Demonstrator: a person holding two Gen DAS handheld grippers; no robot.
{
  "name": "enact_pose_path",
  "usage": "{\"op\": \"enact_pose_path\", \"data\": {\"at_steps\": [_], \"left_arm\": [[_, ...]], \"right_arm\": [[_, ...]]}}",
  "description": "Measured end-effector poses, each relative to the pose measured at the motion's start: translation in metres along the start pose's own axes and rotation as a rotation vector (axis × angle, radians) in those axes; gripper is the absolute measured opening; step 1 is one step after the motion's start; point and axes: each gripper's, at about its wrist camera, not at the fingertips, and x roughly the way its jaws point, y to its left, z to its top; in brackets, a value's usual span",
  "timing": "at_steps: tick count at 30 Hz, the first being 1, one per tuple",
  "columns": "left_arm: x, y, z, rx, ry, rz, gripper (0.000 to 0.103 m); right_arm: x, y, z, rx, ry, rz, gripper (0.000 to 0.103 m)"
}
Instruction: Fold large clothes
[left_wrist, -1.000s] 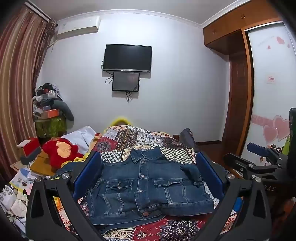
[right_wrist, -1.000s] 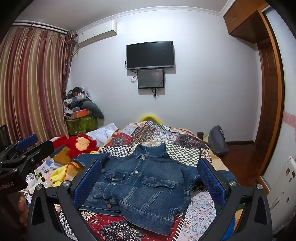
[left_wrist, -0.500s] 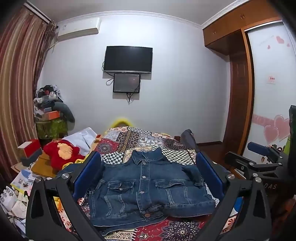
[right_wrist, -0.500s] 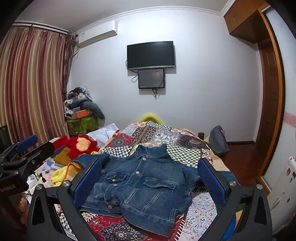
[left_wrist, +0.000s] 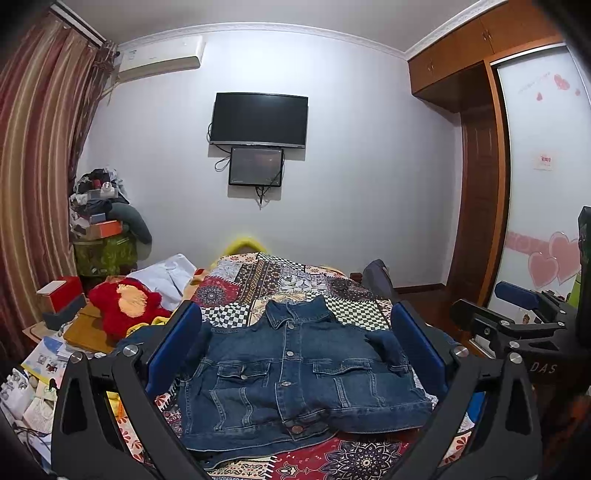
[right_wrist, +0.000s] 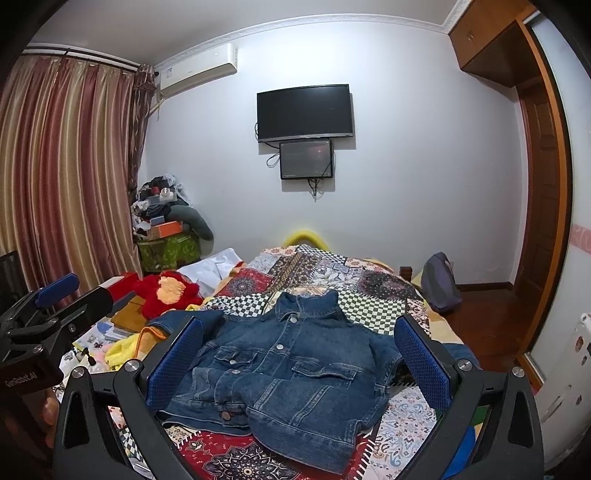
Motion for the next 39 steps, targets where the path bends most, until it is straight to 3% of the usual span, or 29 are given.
{"op": "enact_pose_path", "data": {"at_steps": [39], "left_arm": [[-0.0003, 0.0019, 0.0002, -0.013, 0.006, 0.003, 0.103]], "right_arm": [[0.0048, 0.0062, -0.0027, -0.008, 0.007, 0.009, 0.103]]}}
